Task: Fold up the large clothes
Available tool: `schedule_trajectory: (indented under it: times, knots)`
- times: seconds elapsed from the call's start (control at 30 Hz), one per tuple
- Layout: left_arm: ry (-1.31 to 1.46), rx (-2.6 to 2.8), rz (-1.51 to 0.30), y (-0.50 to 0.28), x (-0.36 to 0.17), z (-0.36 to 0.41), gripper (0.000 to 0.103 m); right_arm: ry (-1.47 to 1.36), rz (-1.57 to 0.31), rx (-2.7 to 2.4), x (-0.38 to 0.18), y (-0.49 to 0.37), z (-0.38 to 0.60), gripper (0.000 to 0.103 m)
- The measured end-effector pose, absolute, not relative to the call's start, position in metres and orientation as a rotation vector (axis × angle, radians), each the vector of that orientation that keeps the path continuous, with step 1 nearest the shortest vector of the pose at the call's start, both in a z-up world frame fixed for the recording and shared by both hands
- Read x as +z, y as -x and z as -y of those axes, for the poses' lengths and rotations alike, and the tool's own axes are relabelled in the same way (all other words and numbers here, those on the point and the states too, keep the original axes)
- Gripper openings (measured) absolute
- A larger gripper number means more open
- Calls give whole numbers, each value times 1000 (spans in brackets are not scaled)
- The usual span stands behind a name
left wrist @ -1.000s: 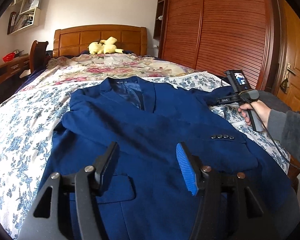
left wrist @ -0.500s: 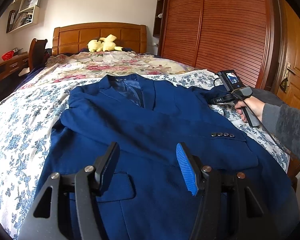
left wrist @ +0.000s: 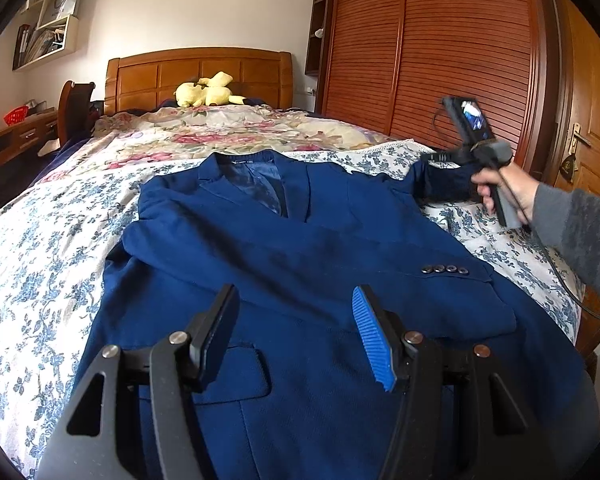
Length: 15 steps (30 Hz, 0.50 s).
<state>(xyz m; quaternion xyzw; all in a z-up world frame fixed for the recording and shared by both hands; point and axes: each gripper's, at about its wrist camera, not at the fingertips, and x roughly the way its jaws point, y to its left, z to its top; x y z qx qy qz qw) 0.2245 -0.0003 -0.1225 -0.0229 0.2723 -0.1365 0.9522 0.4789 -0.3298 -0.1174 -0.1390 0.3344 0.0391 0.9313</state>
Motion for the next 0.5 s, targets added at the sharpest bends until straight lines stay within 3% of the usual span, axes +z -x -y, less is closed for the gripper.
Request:
schedule_trajectory:
  times: [0.2, 0.5]
  knots:
    - [41, -275, -552, -224, -122, 2, 58, 316, -582, 197, -74, -451, 293, 0]
    - [47, -275, -553, -225, -122, 0, 58, 325, -581, 390, -66, -408, 234, 0]
